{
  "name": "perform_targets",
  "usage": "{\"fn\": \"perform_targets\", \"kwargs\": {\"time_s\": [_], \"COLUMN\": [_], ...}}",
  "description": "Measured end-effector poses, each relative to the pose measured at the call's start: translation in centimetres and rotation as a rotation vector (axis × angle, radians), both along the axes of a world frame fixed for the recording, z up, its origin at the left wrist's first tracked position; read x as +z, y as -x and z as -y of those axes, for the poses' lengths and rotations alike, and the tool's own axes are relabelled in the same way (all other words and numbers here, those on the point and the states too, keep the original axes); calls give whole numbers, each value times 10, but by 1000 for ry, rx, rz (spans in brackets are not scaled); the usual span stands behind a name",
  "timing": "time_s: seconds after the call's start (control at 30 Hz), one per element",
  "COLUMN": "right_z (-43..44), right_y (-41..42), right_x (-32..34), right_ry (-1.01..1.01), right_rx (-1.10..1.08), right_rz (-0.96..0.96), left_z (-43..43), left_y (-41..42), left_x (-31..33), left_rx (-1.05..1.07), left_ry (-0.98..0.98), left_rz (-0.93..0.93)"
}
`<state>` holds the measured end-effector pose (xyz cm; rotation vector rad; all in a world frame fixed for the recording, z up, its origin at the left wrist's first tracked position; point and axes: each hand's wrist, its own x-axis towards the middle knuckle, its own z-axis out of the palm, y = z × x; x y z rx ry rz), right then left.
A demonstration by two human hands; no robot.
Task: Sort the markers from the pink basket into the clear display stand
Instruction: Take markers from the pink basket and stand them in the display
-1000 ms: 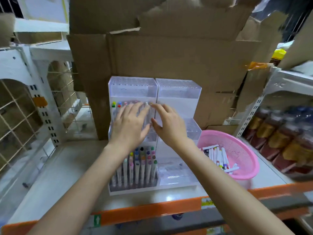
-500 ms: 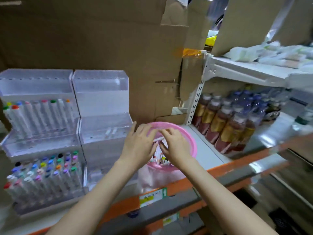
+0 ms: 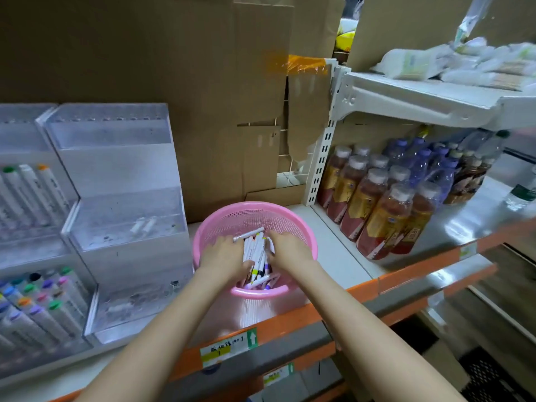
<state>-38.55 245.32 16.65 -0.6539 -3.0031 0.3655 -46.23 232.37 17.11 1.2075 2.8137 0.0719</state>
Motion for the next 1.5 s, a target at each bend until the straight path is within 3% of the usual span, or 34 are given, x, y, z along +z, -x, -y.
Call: {"fn": "perform_targets", "kwargs": {"time_s": [0.1,0.2,0.37,0.57,1.07,1.5], "right_z": [-4,-7,-8,-9,-14,-11], "right_y": [8,13,13,16,16,14], "right_x": [-1,0,0,-1,1,0], "right_ry": [10,59,150,236,516,384], "right_rx": [-4,-21,-63,-129,-219,-196], "right_rz": [41,17,-77,-55,19,32], "left_z": [-6,-10,-7,-6,-5,-4], "left_y": [3,7,10,9,13,10], "left_x": [-2,-1,-1,-3,-5,-3], "left_rx": [17,26,86,107,208,245], "left_ry": [44,-36,-115,-262,-299,-399], "left_rz": [75,178,167,190,295,291]}}
